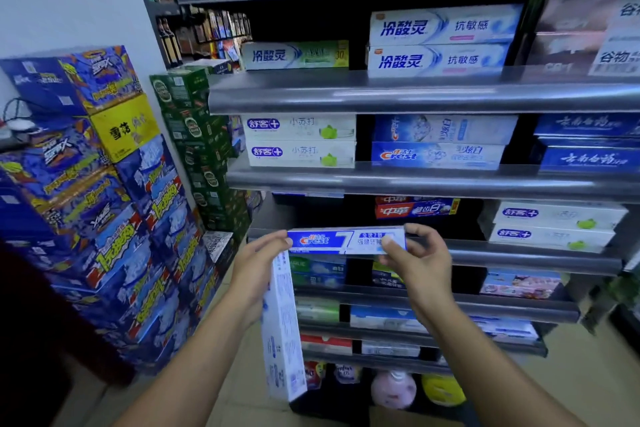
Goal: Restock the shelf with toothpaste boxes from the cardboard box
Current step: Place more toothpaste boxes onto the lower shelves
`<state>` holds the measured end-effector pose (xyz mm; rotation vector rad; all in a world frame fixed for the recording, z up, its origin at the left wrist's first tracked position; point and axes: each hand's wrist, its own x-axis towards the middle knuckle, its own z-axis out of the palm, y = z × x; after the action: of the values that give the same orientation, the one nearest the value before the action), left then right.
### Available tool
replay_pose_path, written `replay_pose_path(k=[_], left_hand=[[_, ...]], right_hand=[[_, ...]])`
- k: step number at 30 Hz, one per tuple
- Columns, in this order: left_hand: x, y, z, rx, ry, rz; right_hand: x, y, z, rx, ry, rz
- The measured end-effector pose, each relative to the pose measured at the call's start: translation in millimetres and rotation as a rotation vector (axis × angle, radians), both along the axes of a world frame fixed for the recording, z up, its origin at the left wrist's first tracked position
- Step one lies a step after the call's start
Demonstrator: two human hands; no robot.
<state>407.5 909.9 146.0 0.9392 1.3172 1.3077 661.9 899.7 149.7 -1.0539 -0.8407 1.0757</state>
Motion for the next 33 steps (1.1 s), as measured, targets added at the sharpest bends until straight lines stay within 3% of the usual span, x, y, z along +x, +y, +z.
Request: replay_pose_path(k=[7, 24, 30, 33], left_hand=[[-35.5, 30.3, 2.2, -0.021, -0.071, 0.044], [-73.3, 98.7, -24.7, -0.149, 0.105, 0.069], [-73.2, 94.7, -13.7, -0.152, -0.081, 0.27], [-63.4, 84.5, -1.9, -0.208, -0.265, 0.374]], right_hand=[[-44.6, 49.4, -7.3, -0.081, -0.199, -0.045], [-83.5, 98.8, -25.4, -0.29, -0.604, 0.202], [-76.5, 79.6, -20.9, -0.187, -0.645, 0.09], [-78.4, 54.4, -19.7, -0.12, -0.52, 0.271]])
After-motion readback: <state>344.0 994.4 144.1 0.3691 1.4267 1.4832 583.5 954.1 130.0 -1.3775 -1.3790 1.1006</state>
